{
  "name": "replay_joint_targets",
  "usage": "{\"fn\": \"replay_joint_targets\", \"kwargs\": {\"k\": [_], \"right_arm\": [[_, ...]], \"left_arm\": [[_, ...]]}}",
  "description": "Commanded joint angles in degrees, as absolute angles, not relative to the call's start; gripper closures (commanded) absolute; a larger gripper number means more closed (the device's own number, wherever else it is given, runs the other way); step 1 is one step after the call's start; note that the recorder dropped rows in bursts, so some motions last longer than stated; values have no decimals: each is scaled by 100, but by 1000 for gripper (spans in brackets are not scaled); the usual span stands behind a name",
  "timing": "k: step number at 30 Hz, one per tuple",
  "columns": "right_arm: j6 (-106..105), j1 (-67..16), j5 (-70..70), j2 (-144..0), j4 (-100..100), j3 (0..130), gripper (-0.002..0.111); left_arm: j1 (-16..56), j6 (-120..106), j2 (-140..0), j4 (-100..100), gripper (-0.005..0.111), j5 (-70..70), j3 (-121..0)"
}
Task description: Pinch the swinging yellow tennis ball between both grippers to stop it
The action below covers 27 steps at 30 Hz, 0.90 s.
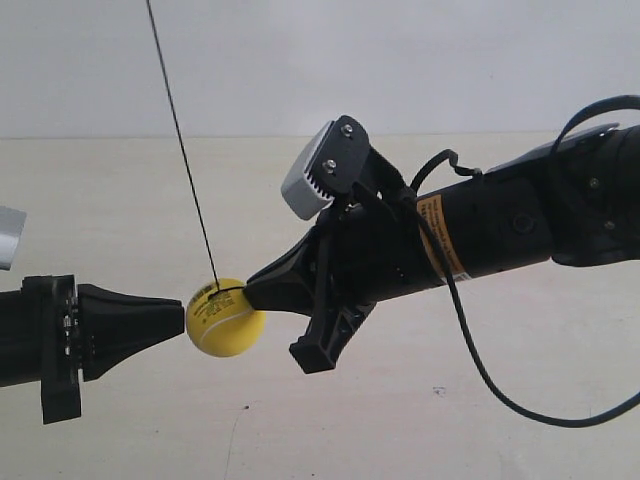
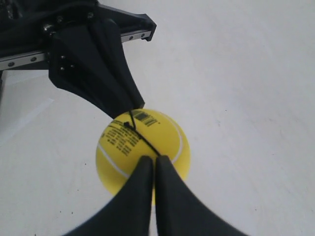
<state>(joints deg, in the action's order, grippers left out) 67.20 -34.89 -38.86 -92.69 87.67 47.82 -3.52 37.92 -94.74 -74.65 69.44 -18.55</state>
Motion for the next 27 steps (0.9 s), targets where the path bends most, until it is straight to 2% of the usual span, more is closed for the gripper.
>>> {"fn": "replay_joint_targets", "kwargs": {"k": [1,27], "right_arm": [[6695,-3531,-3916,-9268,8719,4809,108],[6560,-3531,-3609,-9190,8735,4809,108]], "left_arm": [[-330,3762,-9473,-7431,102,6996,-1839],[-343,3722,-9462,-7251,102,6996,-1839]]}}
